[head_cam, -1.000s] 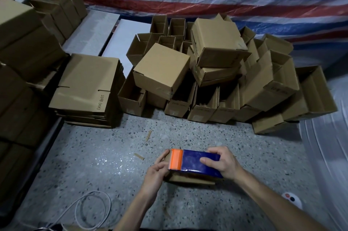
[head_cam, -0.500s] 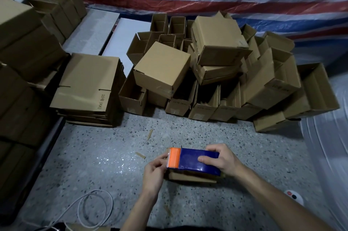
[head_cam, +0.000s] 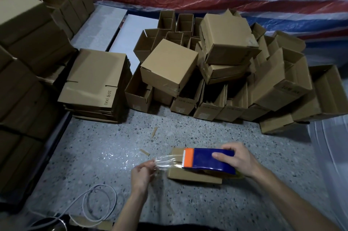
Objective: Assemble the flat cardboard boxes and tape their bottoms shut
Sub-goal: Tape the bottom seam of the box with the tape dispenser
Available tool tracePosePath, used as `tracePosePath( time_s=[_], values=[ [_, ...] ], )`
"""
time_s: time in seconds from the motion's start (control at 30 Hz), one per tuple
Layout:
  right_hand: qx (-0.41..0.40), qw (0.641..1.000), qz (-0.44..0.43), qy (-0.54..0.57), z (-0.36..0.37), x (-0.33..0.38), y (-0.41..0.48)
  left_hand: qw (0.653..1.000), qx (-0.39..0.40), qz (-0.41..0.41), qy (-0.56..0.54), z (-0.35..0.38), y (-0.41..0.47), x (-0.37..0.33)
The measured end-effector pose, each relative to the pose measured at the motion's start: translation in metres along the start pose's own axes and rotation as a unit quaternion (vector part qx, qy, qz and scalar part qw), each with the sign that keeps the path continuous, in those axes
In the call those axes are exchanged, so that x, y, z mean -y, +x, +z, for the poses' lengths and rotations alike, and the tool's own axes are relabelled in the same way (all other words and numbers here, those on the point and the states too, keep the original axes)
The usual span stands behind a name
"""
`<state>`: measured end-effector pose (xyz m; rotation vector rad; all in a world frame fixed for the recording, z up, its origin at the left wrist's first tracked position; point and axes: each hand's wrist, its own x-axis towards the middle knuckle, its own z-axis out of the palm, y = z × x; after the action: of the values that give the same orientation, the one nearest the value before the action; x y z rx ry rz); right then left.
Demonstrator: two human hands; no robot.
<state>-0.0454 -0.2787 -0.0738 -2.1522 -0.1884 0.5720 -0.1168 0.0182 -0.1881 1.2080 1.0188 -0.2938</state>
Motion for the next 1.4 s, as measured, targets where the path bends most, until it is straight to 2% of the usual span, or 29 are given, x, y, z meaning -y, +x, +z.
tracePosePath(
  time_s=[0.1, 0.3, 0.4, 0.5, 0.7, 0.83, 0.9, 0.97, 1.03, 1.1, 1.17, 1.3, 1.4],
  values=[
    [0.009, 0.999, 0.001, -0.041, -0.01, -0.006, -0.011, 1.0, -0.003, -0.006, 0.028, -0.02, 0.01, 0.005],
    [0.035, 0.99, 0.009, -0.137, -0.004, 0.0, -0.01, 0.998, -0.011, -0.041, 0.048, -0.005, 0.016, 0.017],
    [0.047, 0.981, 0.03, -0.184, 0.001, 0.006, -0.01, 0.993, 0.007, -0.014, 0.12, 0.01, 0.012, 0.025],
    [0.033, 0.979, 0.051, -0.196, 0.003, 0.011, -0.006, 0.984, 0.044, 0.016, 0.172, 0.028, 0.003, 0.032],
    [0.02, 0.979, 0.069, -0.189, 0.004, 0.014, -0.003, 0.944, 0.004, 0.108, 0.312, 0.033, -0.005, 0.023],
    [0.017, 0.979, 0.071, -0.19, 0.007, 0.012, -0.004, 0.93, -0.014, 0.076, 0.359, 0.024, -0.008, 0.018],
    [0.014, 0.978, 0.07, -0.194, 0.009, 0.009, -0.005, 0.929, 0.006, 0.109, 0.354, 0.019, -0.011, 0.017],
    [0.013, 0.979, 0.069, -0.191, 0.008, 0.008, -0.005, 0.944, 0.026, 0.157, 0.287, 0.025, -0.025, 0.013],
    [0.014, 0.98, 0.07, -0.186, 0.009, 0.007, -0.004, 0.957, 0.063, 0.158, 0.235, 0.038, -0.041, 0.011],
    [0.015, 0.98, 0.075, -0.182, 0.009, 0.007, -0.003, 0.941, 0.088, 0.179, 0.274, 0.048, -0.05, 0.015],
    [0.014, 0.981, 0.076, -0.18, 0.009, 0.006, -0.003, 0.928, 0.085, 0.185, 0.313, 0.053, -0.048, 0.014],
    [0.02, 0.982, 0.067, -0.178, 0.008, 0.007, -0.003, 0.941, 0.06, 0.106, 0.317, 0.066, -0.034, -0.004],
    [0.035, 0.984, 0.056, -0.165, 0.006, 0.007, -0.004, 0.93, 0.016, 0.127, 0.344, 0.075, -0.034, -0.002]
  ],
)
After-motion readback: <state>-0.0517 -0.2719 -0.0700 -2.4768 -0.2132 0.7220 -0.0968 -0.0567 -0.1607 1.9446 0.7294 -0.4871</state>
